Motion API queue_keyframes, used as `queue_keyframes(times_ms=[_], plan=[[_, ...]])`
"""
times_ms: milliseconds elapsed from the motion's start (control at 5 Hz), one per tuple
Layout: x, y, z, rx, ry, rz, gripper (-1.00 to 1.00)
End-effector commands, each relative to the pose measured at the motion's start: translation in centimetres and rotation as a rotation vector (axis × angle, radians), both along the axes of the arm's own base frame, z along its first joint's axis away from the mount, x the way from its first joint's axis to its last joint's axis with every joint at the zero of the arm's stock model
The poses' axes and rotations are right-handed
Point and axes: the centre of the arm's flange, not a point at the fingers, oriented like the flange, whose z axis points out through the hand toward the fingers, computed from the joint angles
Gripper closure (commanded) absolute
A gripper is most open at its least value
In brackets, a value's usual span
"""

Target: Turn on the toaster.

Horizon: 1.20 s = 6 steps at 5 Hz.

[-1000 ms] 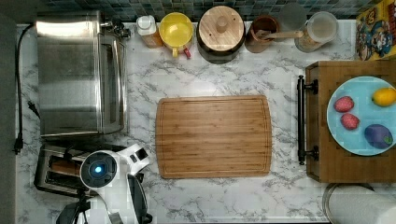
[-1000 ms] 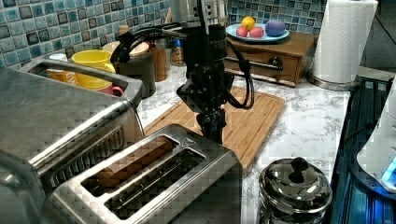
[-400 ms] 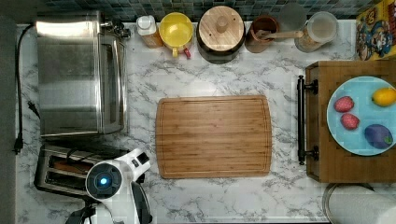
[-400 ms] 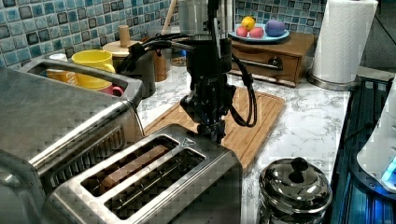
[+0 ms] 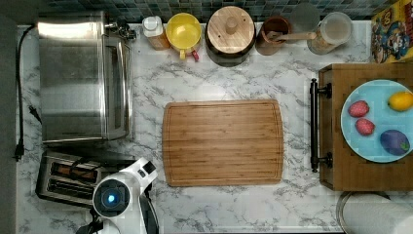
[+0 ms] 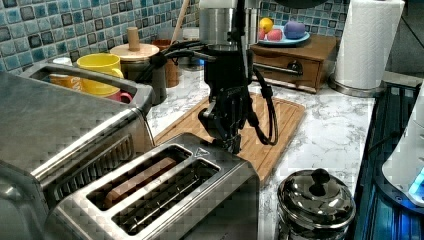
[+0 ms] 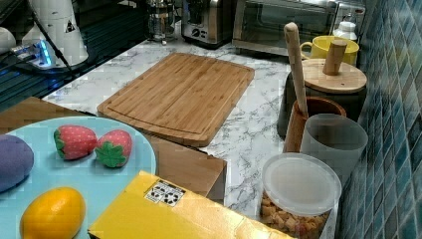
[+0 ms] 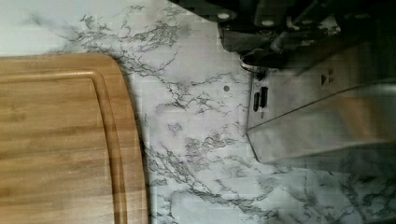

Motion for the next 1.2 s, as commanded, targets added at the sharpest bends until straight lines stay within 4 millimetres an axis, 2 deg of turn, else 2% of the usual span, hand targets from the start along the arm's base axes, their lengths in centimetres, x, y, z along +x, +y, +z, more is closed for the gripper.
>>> queue_keyframes(times_ms=[200, 400, 1200], plan=[[-13.5, -1.3, -12.2, -0.161, 0.221, 0.027, 1.0], [-16.0, 0.0, -13.0, -0.114, 0.253, 0.081, 1.0], [-16.0, 0.0, -13.0, -0.114, 0.253, 0.081, 1.0]])
